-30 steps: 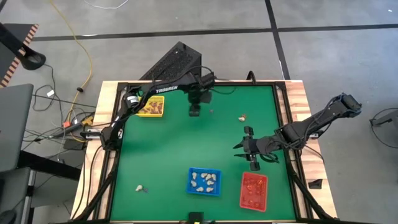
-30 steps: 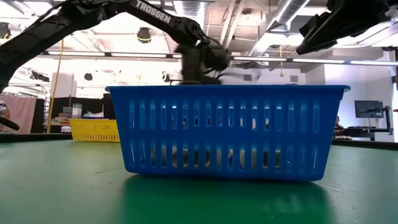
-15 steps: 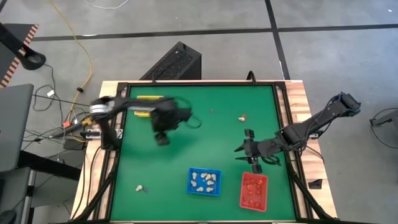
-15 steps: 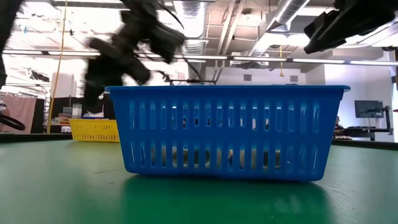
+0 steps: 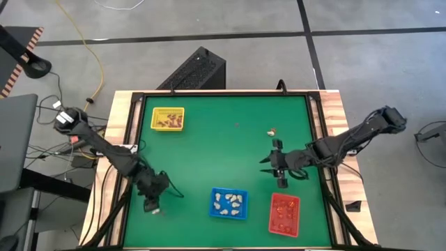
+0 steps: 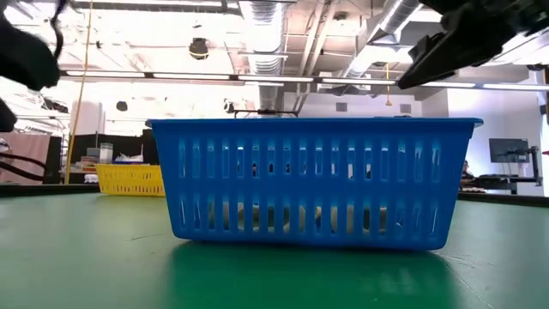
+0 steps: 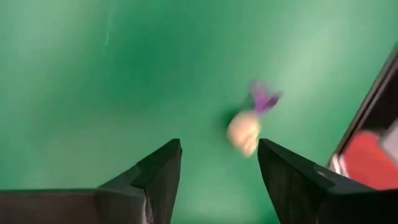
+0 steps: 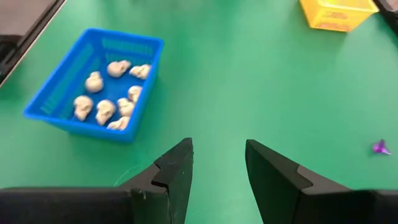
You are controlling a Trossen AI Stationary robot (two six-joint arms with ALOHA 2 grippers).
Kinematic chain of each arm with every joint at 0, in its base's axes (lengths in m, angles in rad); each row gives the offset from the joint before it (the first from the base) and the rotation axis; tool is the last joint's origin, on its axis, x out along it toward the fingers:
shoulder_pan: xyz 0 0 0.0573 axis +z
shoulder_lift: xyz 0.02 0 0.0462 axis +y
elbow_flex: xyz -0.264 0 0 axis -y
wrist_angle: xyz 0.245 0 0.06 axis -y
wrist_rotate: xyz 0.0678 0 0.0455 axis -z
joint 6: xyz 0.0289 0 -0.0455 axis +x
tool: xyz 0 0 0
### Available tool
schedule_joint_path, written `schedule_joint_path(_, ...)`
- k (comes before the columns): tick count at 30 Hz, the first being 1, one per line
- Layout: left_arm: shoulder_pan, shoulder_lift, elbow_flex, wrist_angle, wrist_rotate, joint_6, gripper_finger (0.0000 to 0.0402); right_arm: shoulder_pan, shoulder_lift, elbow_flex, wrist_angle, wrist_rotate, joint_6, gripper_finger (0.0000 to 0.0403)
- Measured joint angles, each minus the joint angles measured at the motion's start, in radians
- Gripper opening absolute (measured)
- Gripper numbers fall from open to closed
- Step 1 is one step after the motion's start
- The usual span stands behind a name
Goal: Sort Halloween decoration
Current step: Put the white skull toy into the blue basket
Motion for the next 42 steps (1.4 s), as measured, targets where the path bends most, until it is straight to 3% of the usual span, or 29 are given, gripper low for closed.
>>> schedule_joint_path(6, -0.153, 0.018, 0.0, 0.146, -0.197, -0.043, 0.0203, -0.066, 0.0, 0.0, 0.023, -0.002, -0.002, 0.0177)
schedule_joint_path(13, -0.254, 0.142, 0.0, 0.177, -0.192, -0.098, 0.0203, -0.116, 0.0, 0.0, 0.038, -0.053, -0.001, 0.0177)
schedule_joint_path(18, -0.271, 0.241, 0.003, 0.27, -0.179, -0.09, 0.0203, -0.123, 0.0, 0.0, 0.038, -0.054, -0.002, 0.0177)
schedule_joint_path(23, -0.281, 0.283, 0.008, 0.256, -0.164, -0.071, 0.02, -0.123, 0.0, 0.0, 0.038, -0.054, -0.006, 0.0177)
schedule_joint_path(27, -0.284, 0.265, 0.002, 0.197, -0.178, -0.049, 0.0166, -0.122, 0.0, 0.0, 0.038, -0.054, -0.007, 0.0177)
schedule_joint_path(36, -0.271, 0.183, -0.001, 0.124, -0.181, -0.045, 0.0028, -0.123, 0.0, 0.0, 0.037, -0.054, -0.009, 0.0177)
schedule_joint_path(38, -0.25, 0.15, -0.004, 0.109, -0.183, -0.03, 0.0016, -0.123, 0.0, 0.0, 0.037, -0.054, -0.009, 0.0177)
schedule_joint_path(42, -0.173, 0.041, 0.005, 0.113, -0.323, 0.041, 0.0005, -0.124, 0.0, 0.0, 0.041, -0.054, -0.009, 0.0177)
